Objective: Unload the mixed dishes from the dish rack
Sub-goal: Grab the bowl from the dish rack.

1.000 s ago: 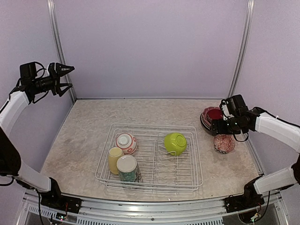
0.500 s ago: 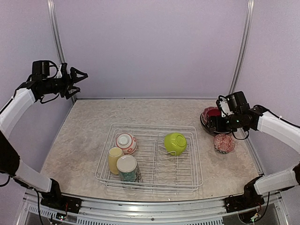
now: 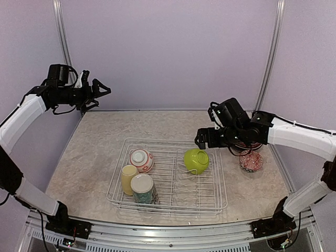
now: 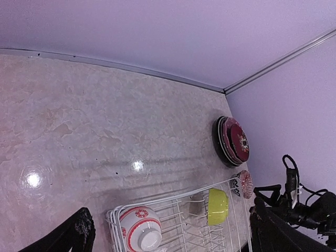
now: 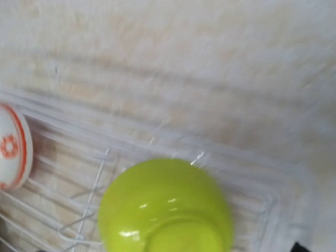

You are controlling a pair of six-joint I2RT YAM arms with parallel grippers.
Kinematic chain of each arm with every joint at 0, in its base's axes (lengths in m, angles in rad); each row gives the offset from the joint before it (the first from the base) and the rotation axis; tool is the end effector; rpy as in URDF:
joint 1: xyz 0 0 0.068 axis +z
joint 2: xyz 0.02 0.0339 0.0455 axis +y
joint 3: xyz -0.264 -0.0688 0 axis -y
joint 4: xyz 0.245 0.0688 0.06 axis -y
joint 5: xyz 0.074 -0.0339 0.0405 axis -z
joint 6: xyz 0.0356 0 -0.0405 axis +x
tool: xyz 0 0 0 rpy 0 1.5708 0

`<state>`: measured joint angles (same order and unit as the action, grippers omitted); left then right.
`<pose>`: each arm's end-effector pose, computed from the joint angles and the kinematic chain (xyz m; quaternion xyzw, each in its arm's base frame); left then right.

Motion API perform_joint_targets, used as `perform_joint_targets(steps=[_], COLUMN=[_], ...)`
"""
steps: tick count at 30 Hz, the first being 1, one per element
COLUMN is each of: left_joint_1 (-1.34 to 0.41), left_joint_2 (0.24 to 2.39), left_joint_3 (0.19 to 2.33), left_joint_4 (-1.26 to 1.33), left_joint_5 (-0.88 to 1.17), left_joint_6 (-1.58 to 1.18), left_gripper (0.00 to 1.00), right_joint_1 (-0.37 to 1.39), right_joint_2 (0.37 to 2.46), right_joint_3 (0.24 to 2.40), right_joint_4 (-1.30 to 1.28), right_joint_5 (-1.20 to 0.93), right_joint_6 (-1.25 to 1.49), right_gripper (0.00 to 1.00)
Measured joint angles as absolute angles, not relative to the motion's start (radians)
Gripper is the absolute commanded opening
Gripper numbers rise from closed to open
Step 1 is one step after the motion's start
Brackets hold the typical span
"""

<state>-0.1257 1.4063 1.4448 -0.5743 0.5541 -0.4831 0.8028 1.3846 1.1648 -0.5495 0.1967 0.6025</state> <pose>0.3042 -0.0573 0.3901 -0.0154 0.8467 -0.3694 0.3827 0.2145 0.2121 0.3023 -0.0535 0.9156 0.1819 0.3547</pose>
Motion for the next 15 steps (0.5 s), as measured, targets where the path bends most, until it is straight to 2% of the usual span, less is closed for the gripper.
perform_joint_targets(steps=[3,6,7,15], left_joint_1=[-0.143,-0.154,-0.158,-0.159], left_joint_2=[1.412,1.415,1.42,1.435], left_joint_3=[1.448,1.45,1.455,1.466], left_joint_4=[-0.588,-0.601,-0.609,-0.625], left_joint_5=[0.544,0.543,0.543,0.545], left_joint_6=[-0.473,-0.469,-0.467,-0.466], left_gripper=[0.99,0.99,0.99,0.99], right_joint_1=[0.872,0.925,0.94,0.981], right_joint_2=[1.507,1.625,1.662,1.778], right_joint_3=[1.208,1.285,1.314,1.376], right_joint_4=[-0.572,-0.63,-0.648,-0.699], right_joint_5=[0.246,0.31,0.33,0.399], right_joint_6=[0.647,0.681,0.693,0.778], right_gripper=[0.96,0.85,0.84,0.86])
